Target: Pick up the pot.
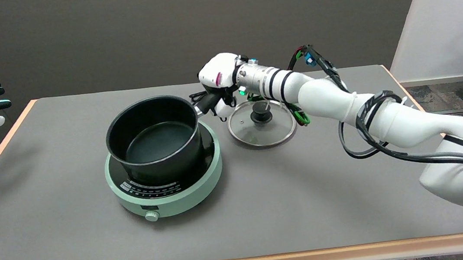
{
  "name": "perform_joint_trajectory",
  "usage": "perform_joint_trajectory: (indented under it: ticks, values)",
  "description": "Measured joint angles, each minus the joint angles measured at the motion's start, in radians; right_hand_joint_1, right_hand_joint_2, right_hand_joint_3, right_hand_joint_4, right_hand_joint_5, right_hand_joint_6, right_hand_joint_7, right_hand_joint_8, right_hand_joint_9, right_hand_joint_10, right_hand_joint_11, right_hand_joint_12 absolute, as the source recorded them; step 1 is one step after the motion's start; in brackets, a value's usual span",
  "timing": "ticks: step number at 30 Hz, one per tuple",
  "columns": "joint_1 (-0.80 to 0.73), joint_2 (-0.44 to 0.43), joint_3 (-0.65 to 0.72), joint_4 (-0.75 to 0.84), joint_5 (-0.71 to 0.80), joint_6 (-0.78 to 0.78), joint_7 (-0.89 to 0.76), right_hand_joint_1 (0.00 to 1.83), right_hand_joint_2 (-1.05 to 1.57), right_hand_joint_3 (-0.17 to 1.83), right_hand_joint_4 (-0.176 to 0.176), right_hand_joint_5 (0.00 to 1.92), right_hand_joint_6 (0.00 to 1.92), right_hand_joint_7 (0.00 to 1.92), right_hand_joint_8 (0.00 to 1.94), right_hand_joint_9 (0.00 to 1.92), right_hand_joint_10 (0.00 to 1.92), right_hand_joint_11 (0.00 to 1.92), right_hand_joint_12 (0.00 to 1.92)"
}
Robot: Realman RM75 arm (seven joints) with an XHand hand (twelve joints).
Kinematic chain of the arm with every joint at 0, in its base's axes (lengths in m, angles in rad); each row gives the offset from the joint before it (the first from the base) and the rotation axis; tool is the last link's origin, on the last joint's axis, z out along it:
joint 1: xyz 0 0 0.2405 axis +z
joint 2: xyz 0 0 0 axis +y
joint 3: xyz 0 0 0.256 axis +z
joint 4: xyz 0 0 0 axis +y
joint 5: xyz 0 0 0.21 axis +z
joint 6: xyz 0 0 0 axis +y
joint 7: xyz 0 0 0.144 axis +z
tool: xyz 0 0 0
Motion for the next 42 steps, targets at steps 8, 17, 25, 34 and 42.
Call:
perform_joint_trajectory:
  ticks: [8,17,25,34,42]
  values:
    - [0.0,0.025,0.007,0.015,0.061,0.028,0.0,0.82,1.15,1.24,-0.086,1.77,1.77,1.77,1.77,1.77,1.77,1.77,1.77]
    - [-0.006,0.066,0.012,0.04,0.131,0.065,0.0,0.83,1.18,1.23,-0.094,1.73,1.73,1.73,1.73,1.73,1.73,1.73,1.73]
    - [-0.028,0.11,0.028,0.065,0.202,0.099,0.001,0.83,1.2,1.22,-0.096,1.72,1.72,1.72,1.72,1.72,1.72,1.72,1.72]
    - [-0.082,0.164,0.102,0.107,0.253,0.116,0.001,0.83,1.2,1.22,-0.096,1.72,1.72,1.72,1.72,1.72,1.72,1.72,1.72]
    - [-0.155,0.206,0.211,0.166,0.276,0.125,0.002,0.83,1.22,1.22,-0.095,1.73,1.73,1.73,1.73,1.73,1.73,1.73,1.73]
